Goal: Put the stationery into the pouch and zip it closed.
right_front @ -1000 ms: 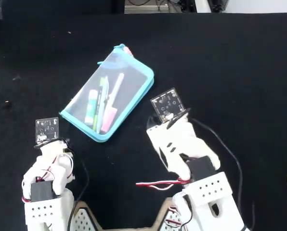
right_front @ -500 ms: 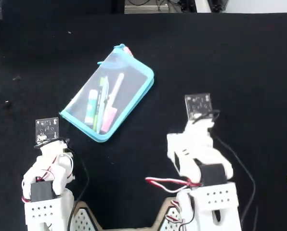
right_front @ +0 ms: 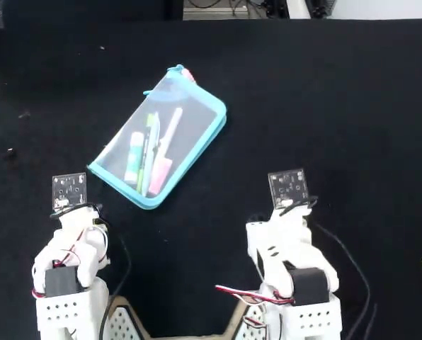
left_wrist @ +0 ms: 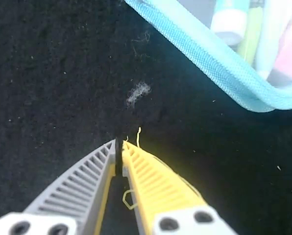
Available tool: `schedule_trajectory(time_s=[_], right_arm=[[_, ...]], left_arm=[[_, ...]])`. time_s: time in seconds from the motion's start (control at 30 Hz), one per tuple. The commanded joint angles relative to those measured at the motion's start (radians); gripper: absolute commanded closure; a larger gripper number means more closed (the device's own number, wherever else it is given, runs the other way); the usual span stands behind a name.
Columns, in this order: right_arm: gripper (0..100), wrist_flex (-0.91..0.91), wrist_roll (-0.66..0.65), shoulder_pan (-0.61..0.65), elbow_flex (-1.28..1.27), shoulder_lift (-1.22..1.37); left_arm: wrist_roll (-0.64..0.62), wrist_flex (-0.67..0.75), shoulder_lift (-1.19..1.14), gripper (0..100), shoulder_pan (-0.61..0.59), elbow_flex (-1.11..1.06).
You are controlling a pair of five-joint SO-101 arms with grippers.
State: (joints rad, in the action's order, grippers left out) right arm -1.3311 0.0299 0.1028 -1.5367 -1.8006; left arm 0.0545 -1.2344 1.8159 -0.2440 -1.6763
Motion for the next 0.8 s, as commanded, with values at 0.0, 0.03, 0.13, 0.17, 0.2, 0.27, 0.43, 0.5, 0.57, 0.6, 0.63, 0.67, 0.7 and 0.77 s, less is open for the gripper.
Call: schedule_trajectory(time_s=[0.0, 0.03, 0.13, 0.17, 0.2, 0.27, 0.43, 0.5, 0.57, 0.6, 0.63, 0.67, 0.7, 0.77], right_arm=[[97.3, -0.011, -0.008, -0.018, 0.001, -0.064], [97.3, -0.011, -0.008, -0.018, 0.001, -0.064], [97.3, -0.005, -0.008, -0.015, -0.005, -0.065], [97.3, -0.002, -0.008, -0.017, -0.008, -0.065], [97.3, 0.008, -0.008, -0.018, -0.021, -0.065], [97.1, 0.021, -0.006, -0.017, -0.113, -0.067], [97.0, 0.055, -0.006, -0.012, -0.150, -0.059], [97.1, 0.054, -0.006, -0.015, -0.150, -0.062], [97.2, 0.054, -0.006, -0.017, -0.150, -0.061], [97.2, 0.054, -0.006, -0.017, -0.150, -0.059], [97.3, 0.054, -0.006, -0.017, -0.150, -0.061], [97.3, 0.054, -0.006, -0.017, -0.150, -0.062], [97.3, 0.054, -0.006, -0.017, -0.150, -0.062], [97.3, 0.054, -0.006, -0.017, -0.150, -0.062]], left_arm=[[0.006, -0.006, 0.008, 97, -0.001, -0.024], [0.006, -0.006, 0.008, 97, -0.002, -0.024], [0.006, -0.006, 0.008, 97, -0.002, -0.024], [0.006, -0.006, 0.008, 97, -0.002, -0.024], [0.005, -0.006, 0.008, 97, -0.002, -0.024], [0.005, -0.006, 0.008, 97, -0.002, -0.024], [0.005, -0.006, 0.008, 97, -0.001, -0.024], [0.005, -0.006, 0.008, 97, -0.001, -0.024], [0.005, -0.006, 0.008, 97, -0.002, -0.024], [0.005, -0.006, 0.008, 97, -0.002, -0.024], [0.005, -0.006, 0.008, 97, -0.002, -0.024], [0.005, -0.006, 0.008, 97, -0.002, -0.024], [0.005, -0.006, 0.008, 97, -0.001, -0.024], [0.005, -0.006, 0.008, 97, -0.001, -0.024]])
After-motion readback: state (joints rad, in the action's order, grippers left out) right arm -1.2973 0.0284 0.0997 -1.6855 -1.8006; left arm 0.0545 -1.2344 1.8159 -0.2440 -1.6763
